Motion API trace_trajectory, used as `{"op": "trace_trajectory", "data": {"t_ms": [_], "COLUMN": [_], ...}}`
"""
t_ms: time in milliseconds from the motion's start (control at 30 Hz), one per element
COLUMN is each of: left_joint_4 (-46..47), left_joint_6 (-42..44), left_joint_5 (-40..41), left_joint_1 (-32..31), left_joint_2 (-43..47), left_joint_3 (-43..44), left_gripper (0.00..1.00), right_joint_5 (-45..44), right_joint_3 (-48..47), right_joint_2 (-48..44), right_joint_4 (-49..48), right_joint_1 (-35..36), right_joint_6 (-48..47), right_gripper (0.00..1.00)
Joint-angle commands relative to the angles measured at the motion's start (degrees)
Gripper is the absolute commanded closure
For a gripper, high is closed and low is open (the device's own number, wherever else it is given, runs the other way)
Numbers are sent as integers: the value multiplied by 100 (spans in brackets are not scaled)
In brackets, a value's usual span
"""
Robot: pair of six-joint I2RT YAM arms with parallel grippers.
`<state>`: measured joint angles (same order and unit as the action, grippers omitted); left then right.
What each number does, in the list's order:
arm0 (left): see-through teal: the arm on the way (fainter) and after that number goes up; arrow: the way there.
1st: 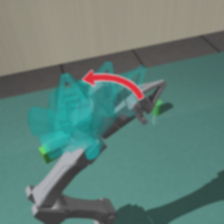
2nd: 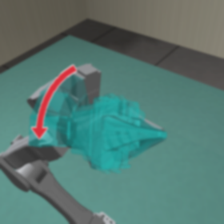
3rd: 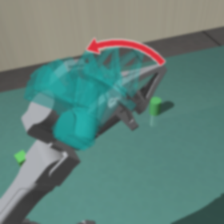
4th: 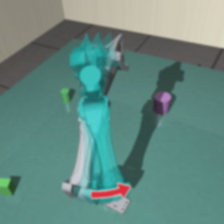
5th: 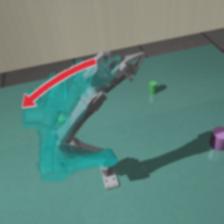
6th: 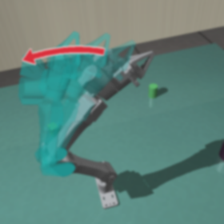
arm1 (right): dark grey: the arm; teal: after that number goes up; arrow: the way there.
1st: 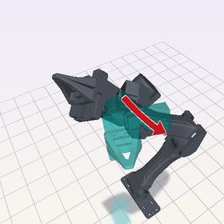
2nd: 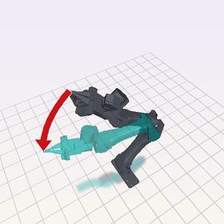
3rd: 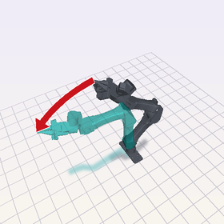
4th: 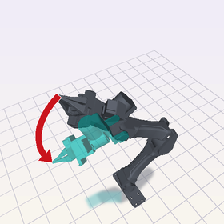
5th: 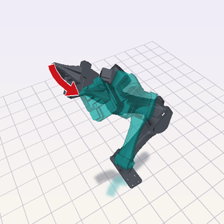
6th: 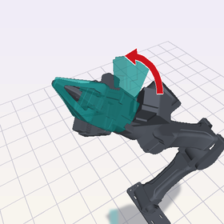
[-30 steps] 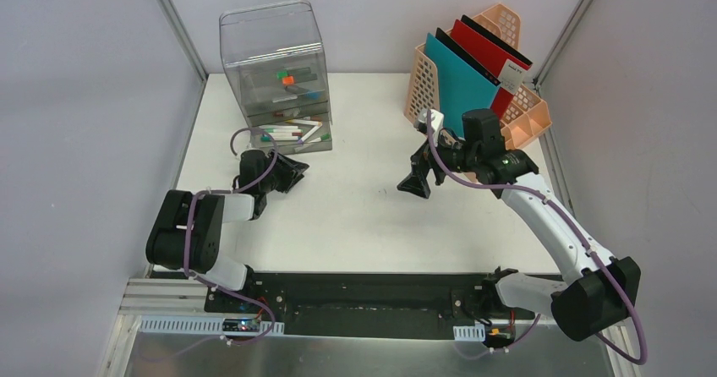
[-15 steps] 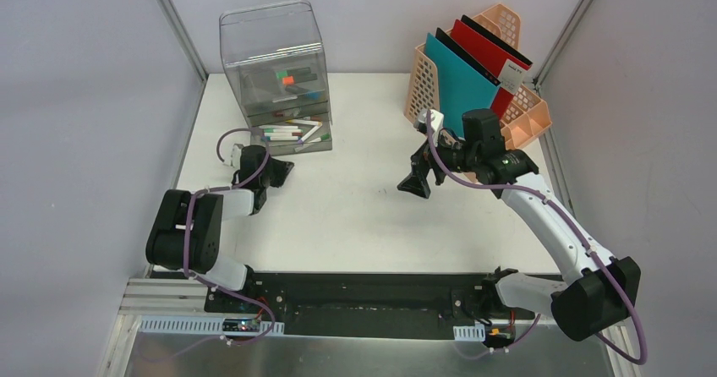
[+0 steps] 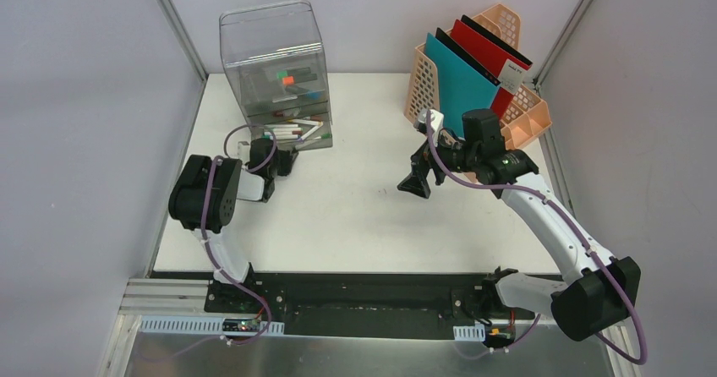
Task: Organize the desk
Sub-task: Close the drawer in the storage box.
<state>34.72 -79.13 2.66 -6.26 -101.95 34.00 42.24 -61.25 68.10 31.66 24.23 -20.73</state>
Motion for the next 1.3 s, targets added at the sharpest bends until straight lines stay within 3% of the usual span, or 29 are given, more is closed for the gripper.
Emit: {"op": "trace_trajectory", "data": {"t_ms": [0, 400, 900, 1033, 1267], "left_joint_4": [955, 595, 491, 1044, 2889], "left_joint_6": [-455, -373, 14, 476, 1031], "left_joint_5": [94, 18, -254, -643, -1857], "left_joint_1": [46, 87, 323, 338, 492], "left_joint_2": [-658, -1356, -1409, -1232, -918], "left_joint_3": [531, 1536, 1851, 1568, 636], "left_gripper": [100, 63, 49, 48, 46], "right_joint_5": [-29, -49, 54, 95, 226], "right_joint_3": [-58, -59, -32, -36, -57], "right_joint_2": [-73, -95, -147, -166, -189], "right_joint_4": [-124, -110, -122, -113, -67], "right_joint_1": [-28, -56, -252, -332, -463], "right_joint_6": [-115, -159, -124, -124, -115], "right_gripper": [1, 1, 1, 1, 1]}}
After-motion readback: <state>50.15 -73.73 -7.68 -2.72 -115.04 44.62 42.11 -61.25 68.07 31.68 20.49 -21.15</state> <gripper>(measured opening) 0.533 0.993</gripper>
